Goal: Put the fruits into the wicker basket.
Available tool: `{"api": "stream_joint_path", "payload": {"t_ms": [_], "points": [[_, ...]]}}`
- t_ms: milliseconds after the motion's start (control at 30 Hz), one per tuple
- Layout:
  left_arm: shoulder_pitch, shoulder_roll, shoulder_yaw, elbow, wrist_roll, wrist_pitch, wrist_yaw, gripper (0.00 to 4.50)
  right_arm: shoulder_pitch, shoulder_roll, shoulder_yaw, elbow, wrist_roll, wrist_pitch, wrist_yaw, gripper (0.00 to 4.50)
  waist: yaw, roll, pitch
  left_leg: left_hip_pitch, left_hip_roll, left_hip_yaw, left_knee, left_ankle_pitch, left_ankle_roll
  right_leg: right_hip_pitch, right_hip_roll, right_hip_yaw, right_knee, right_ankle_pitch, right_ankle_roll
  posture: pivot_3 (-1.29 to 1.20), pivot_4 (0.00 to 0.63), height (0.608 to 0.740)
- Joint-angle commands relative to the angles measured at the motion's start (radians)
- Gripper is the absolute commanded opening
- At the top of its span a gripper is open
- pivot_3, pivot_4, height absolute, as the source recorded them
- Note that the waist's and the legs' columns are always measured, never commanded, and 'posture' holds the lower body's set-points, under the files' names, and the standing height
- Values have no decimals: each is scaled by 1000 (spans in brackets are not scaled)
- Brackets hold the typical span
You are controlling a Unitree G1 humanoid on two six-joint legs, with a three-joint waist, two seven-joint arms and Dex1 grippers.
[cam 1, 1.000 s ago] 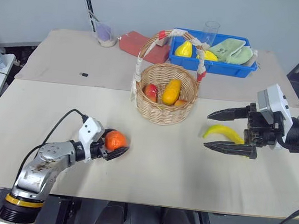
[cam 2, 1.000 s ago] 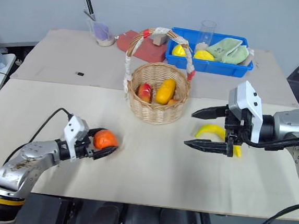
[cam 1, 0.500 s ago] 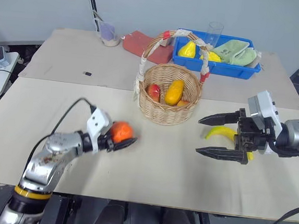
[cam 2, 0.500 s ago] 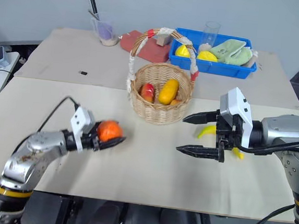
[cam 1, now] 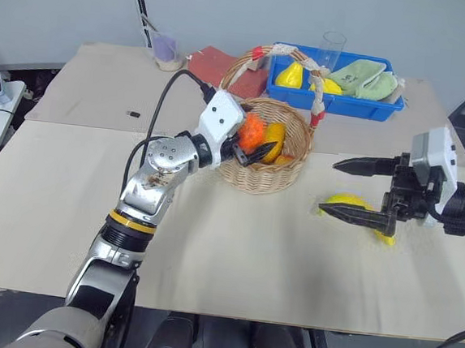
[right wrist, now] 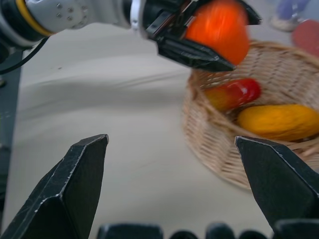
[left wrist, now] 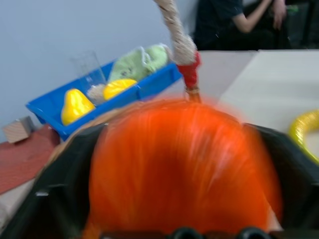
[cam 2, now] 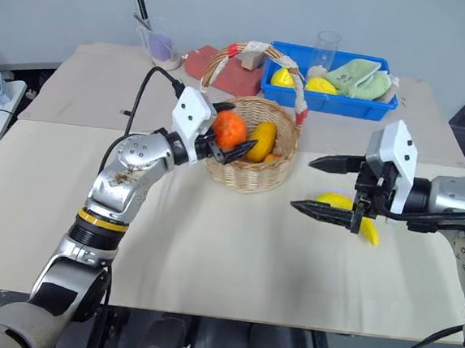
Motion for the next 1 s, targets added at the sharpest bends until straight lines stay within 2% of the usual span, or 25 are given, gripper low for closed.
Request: {"api": "stream_joint_path", "payload": {"t_ms": [33,400,567,800,1000], "points": [[-13,-5,26,-30,-17,-22,-13,4458,-2,12,-44,-23,0,-23,-34,4500,0,0,0,0,0,0,0,0,0,0,0,0,0,0,0,0,150,711],[35,43,37,-136,-90,46,-123,4458,-5,15,-23,26,-85,-69,-87,4500,-1,0,0,0,0,0,0,0,0,0,0,0,0,0,0,0,150,711],[124,182,34,-300,-203,114,-316,4458,34,-59,63,182,-316,-165,-118,4500,-10,0,0,0,0,0,0,0,0,0,0,0,0,0,0,0,150,711],[237,368,65,-480,-352,211,-486,4458,14,-62,160,474,-453,-217,-97,4500,-13,1,0,1,1,0,0,0,0,0,0,0,1,0,0,0,150,711],[292,395,63,-525,-358,217,-460,4458,-42,-24,221,619,-493,-182,-65,4500,-13,1,0,1,1,0,0,0,0,1,0,1,0,0,0,0,150,711]]}}
